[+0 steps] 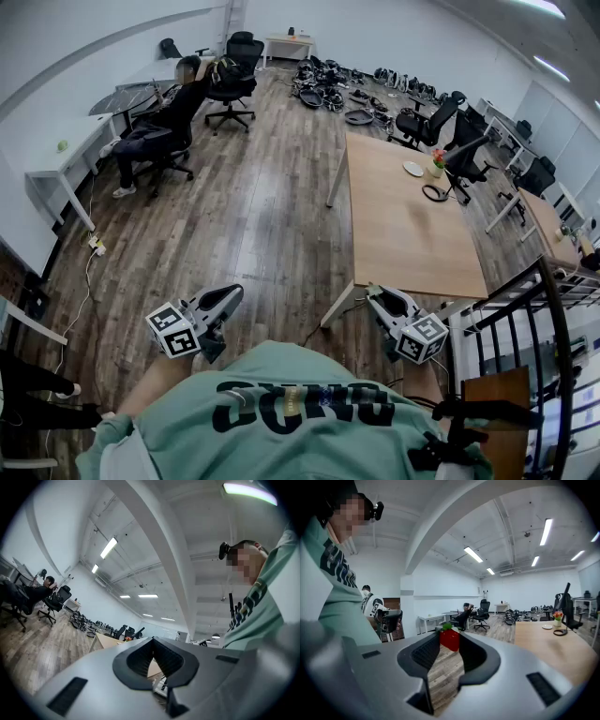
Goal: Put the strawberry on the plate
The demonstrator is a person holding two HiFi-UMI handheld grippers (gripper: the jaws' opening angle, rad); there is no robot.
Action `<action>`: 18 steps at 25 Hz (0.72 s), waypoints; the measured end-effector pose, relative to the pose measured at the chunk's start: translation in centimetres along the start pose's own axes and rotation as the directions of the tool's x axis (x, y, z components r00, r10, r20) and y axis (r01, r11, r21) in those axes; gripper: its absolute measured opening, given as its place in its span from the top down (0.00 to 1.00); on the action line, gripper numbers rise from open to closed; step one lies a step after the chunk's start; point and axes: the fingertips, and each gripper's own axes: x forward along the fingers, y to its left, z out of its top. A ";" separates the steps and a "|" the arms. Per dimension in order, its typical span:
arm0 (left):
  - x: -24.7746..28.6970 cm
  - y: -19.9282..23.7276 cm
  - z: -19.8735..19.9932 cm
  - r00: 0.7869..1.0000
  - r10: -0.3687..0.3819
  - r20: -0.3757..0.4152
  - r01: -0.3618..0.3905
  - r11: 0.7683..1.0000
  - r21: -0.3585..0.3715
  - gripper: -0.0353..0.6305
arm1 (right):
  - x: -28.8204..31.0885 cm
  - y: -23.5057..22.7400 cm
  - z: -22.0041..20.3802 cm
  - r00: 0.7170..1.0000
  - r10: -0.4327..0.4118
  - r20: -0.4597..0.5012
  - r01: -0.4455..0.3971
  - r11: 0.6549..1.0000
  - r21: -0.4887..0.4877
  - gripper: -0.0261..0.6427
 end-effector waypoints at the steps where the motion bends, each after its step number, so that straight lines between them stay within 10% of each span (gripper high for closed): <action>1: -0.3 0.0 -0.1 1.000 0.002 0.001 -0.002 1.000 0.000 0.94 | 0.1 0.2 0.1 1.000 0.002 0.000 -0.002 1.000 -0.003 0.76; 18: -5.8 2.0 -0.3 0.999 0.040 0.013 -0.039 0.998 -0.041 0.94 | 4.2 4.9 -0.6 0.998 0.059 -0.039 -0.059 0.998 0.000 0.76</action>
